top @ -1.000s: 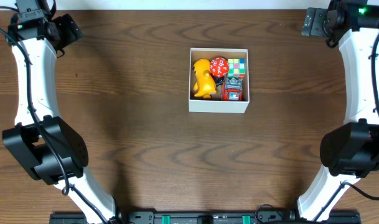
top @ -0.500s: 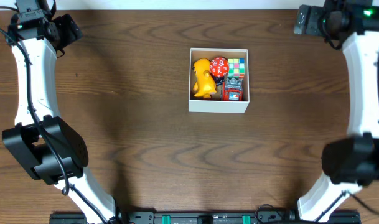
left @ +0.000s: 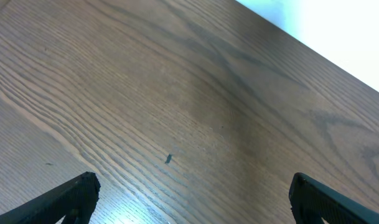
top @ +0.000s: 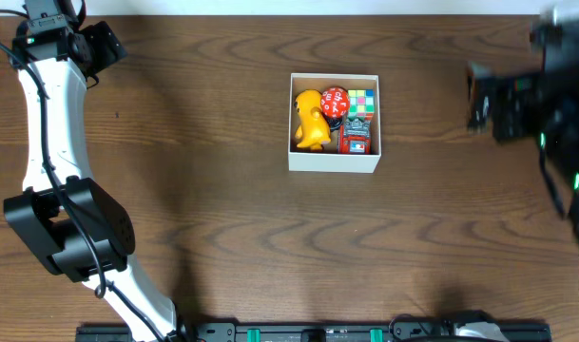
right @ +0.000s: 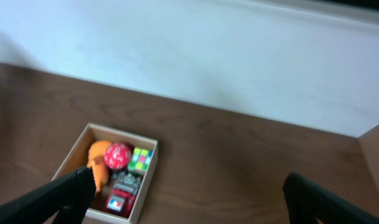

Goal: Pack container

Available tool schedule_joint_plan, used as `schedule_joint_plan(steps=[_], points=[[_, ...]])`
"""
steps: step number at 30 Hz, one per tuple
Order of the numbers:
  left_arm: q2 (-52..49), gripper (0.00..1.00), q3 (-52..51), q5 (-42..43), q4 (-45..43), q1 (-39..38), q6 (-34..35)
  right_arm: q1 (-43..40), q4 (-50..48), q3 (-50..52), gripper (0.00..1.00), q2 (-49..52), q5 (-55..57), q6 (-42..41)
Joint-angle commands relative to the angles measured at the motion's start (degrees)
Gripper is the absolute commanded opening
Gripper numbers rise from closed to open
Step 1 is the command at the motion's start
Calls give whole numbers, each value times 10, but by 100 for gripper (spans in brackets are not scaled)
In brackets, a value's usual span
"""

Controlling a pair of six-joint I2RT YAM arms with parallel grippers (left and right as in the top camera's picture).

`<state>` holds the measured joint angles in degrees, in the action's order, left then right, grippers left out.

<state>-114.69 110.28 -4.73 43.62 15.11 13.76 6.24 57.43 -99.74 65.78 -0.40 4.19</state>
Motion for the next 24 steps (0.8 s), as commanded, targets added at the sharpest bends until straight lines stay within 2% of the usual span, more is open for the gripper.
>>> schedule_joint_plan(steps=[1,9,13,19,24], points=[[0,98,2,-5,3,-1,5,-1,-52,136,99,-84,4,12],[0,98,2,-5,3,-1,5,-27,-253,493,99,-355,4,12],[0,98,2,-5,3,-1,5,-33,-324,628,99,-450,4,12],[0,98,2,-5,3,-1,5,-41,-424,766,99,-528,4,12],[0,98,2,-5,3,-1,5,-42,-474,839,99,-572,4,10]])
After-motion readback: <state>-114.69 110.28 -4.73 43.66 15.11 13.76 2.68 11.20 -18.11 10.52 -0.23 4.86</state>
